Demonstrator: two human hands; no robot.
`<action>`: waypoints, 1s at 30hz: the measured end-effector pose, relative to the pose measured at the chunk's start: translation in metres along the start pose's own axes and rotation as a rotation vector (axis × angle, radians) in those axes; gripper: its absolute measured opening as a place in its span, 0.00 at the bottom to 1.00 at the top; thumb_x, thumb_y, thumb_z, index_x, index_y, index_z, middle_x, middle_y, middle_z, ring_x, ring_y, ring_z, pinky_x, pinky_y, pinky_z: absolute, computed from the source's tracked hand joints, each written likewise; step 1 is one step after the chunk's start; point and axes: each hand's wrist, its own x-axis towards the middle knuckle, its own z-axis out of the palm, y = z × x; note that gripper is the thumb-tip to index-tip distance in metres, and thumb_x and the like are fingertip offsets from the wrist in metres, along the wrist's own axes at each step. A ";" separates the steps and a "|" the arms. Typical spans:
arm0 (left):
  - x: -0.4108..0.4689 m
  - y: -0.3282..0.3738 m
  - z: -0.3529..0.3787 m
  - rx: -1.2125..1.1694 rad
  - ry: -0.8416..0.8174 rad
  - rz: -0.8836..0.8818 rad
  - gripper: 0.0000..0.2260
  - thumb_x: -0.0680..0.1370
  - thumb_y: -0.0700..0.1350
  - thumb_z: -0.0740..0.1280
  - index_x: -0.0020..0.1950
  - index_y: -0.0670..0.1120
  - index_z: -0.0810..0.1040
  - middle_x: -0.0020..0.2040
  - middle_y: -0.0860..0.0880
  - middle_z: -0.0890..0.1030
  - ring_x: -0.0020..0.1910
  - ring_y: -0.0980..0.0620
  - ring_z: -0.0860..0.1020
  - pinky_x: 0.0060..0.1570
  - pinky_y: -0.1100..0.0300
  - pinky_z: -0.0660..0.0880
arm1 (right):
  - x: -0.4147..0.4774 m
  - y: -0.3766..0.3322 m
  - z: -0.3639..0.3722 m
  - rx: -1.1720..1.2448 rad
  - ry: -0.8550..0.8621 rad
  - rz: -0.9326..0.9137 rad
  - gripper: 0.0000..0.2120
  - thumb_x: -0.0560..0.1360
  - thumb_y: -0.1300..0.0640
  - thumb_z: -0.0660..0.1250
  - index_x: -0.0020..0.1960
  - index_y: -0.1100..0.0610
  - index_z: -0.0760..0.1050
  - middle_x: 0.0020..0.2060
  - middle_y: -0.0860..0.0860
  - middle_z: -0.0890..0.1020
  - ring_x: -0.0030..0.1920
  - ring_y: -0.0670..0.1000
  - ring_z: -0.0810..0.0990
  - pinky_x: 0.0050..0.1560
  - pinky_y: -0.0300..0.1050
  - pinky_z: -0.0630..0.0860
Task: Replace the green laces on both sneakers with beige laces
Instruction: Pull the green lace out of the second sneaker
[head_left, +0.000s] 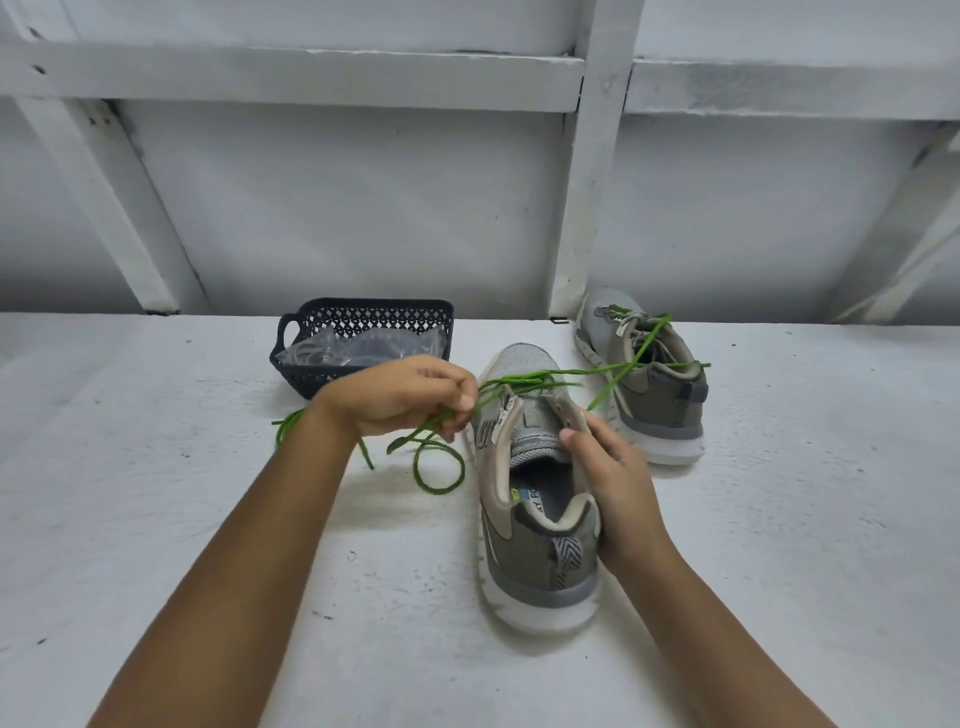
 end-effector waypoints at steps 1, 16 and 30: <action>-0.006 0.002 -0.002 0.001 -0.088 -0.007 0.06 0.71 0.44 0.66 0.34 0.48 0.79 0.31 0.51 0.75 0.32 0.54 0.74 0.37 0.62 0.73 | 0.000 0.000 0.000 -0.005 0.001 -0.001 0.20 0.70 0.58 0.67 0.62 0.57 0.77 0.56 0.54 0.82 0.59 0.53 0.79 0.62 0.50 0.74; 0.046 -0.010 0.033 0.728 0.644 -0.248 0.10 0.78 0.49 0.64 0.41 0.45 0.78 0.35 0.49 0.78 0.34 0.54 0.74 0.36 0.60 0.69 | -0.002 -0.002 0.003 0.004 0.002 0.011 0.23 0.67 0.55 0.66 0.62 0.56 0.77 0.56 0.54 0.82 0.59 0.54 0.79 0.63 0.53 0.74; 0.011 -0.013 0.031 -0.522 0.844 0.035 0.13 0.78 0.39 0.52 0.33 0.45 0.66 0.26 0.50 0.76 0.31 0.50 0.81 0.35 0.57 0.77 | -0.004 -0.004 0.003 -0.009 0.033 0.030 0.14 0.76 0.62 0.65 0.60 0.57 0.78 0.55 0.55 0.82 0.57 0.54 0.80 0.60 0.50 0.75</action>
